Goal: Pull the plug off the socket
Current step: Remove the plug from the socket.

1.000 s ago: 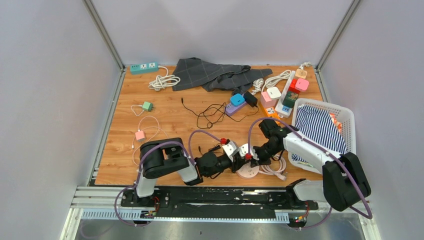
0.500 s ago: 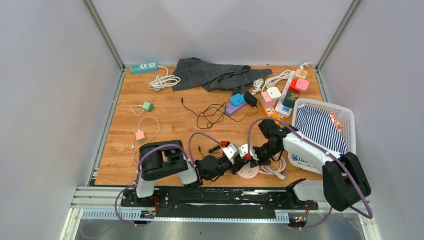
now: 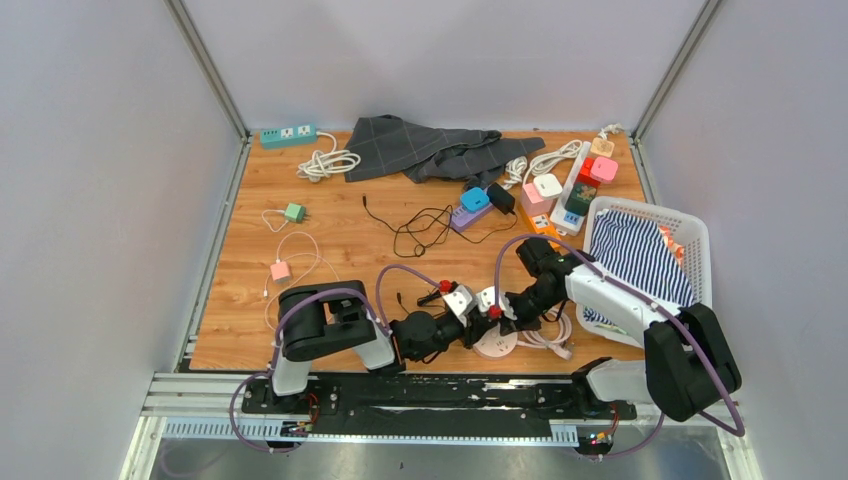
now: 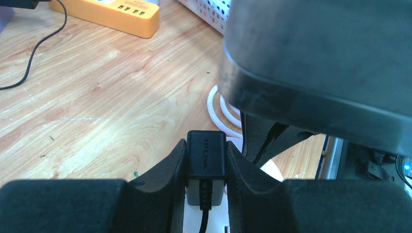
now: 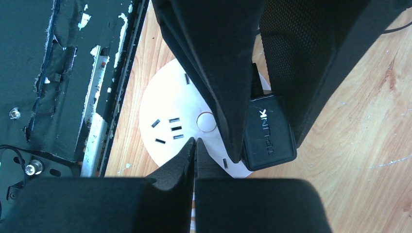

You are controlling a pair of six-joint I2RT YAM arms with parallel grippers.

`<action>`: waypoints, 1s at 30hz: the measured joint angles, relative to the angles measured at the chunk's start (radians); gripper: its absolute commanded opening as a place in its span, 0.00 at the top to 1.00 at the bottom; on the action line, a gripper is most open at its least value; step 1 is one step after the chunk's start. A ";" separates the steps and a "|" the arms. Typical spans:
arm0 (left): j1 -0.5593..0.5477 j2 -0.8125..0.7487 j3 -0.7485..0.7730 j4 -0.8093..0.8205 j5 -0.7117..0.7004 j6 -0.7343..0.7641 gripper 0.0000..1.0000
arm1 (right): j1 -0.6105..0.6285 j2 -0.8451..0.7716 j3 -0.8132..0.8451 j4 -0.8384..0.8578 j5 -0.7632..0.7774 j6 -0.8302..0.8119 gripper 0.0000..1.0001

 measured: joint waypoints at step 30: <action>-0.031 -0.045 0.011 0.022 -0.023 0.257 1.00 | 0.000 0.008 0.005 0.000 0.002 0.025 1.00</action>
